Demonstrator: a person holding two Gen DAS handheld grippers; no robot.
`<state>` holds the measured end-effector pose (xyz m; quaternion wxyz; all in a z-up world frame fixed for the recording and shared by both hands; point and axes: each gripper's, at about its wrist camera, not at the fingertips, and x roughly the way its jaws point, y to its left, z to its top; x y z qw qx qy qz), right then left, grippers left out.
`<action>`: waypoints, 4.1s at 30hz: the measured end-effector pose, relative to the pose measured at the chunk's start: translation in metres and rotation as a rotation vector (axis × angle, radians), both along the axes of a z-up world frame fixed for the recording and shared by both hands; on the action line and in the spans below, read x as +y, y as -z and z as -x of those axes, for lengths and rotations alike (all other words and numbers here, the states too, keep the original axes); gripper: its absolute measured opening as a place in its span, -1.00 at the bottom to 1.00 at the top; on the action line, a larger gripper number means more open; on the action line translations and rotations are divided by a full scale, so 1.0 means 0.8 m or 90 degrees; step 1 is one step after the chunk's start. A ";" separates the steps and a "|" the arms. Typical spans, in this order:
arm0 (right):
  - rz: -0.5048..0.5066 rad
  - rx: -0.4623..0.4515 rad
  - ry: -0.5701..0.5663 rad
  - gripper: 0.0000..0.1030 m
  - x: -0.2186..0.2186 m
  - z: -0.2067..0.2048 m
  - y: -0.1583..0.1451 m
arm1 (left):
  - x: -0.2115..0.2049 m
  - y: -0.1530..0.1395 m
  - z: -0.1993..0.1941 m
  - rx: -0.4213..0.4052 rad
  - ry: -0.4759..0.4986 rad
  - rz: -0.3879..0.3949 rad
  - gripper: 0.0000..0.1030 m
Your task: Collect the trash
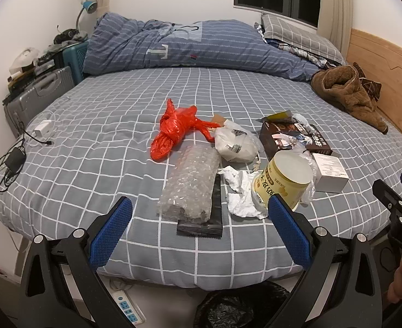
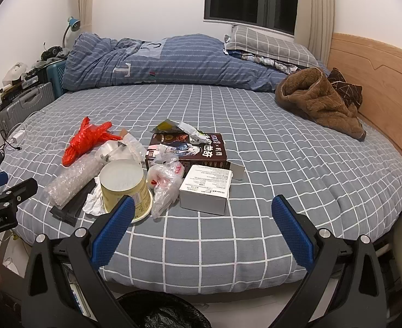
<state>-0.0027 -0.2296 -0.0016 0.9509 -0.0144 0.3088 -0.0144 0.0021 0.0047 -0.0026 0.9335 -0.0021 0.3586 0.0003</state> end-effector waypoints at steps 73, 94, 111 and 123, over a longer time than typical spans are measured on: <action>-0.016 0.085 -0.129 0.82 0.103 -0.122 0.057 | 0.034 0.091 -0.133 0.155 0.041 0.001 0.52; -0.026 0.108 -0.151 0.30 0.117 -0.122 0.075 | 0.027 0.101 -0.140 0.178 0.049 0.001 -0.35; -0.036 0.051 -0.144 0.30 0.107 -0.098 0.040 | 0.031 0.049 -0.114 0.114 0.040 0.031 -0.36; -0.054 0.012 -0.132 0.30 0.087 -0.068 0.011 | 0.023 0.021 -0.082 0.092 0.030 0.039 -0.36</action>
